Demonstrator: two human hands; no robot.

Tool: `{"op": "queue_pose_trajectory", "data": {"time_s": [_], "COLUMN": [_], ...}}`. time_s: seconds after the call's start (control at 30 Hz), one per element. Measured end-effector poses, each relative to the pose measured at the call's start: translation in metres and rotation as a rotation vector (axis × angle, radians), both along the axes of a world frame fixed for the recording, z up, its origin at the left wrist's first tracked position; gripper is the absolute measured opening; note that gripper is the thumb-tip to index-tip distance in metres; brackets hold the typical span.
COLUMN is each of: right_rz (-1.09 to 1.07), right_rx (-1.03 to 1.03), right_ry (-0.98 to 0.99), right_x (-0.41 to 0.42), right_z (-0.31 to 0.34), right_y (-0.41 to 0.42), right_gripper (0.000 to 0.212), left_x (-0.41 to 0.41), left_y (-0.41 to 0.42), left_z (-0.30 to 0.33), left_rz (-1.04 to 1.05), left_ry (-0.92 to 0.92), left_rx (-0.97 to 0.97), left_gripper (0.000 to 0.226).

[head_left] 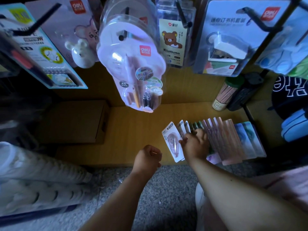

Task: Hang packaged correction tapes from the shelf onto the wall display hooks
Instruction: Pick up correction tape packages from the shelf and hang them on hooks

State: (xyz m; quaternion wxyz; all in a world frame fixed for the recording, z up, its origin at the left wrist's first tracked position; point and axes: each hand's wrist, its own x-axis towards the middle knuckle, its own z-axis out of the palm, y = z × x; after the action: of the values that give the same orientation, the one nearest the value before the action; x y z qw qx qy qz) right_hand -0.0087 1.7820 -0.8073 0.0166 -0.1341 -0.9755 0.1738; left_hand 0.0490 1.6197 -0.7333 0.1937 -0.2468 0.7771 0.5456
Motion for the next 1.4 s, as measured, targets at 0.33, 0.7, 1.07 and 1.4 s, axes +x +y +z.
{"op": "queue_pose_trajectory", "data": {"time_s": [0.33,0.7,1.07,1.4], "right_rz": [-0.053,0.008,-0.216,-0.173], "right_rx": [-0.129,-0.549,-0.075,-0.183], "right_ry": [0.049,-0.024,0.013,0.076], "right_x": [0.002,0.013,0.002,-0.001], "right_z": [0.017,0.019,0.007,0.015], "right_y": [-0.006,-0.014,0.001,-0.005], "right_gripper": [0.018,0.026,0.018,0.020], "left_x": [-0.005,-0.006,-0.004,-0.004], "left_y": [-0.004,-0.011,-0.020,-0.027], "left_z": [-0.013,-0.026,-0.037,-0.051], "left_rz": [0.076,0.382,0.444,0.473], "left_ry": [-0.012,-0.049,-0.050,-0.014], "left_rx": [-0.035,0.557,0.656,0.530], "left_gripper": [0.013,0.033,0.014,0.014]}}
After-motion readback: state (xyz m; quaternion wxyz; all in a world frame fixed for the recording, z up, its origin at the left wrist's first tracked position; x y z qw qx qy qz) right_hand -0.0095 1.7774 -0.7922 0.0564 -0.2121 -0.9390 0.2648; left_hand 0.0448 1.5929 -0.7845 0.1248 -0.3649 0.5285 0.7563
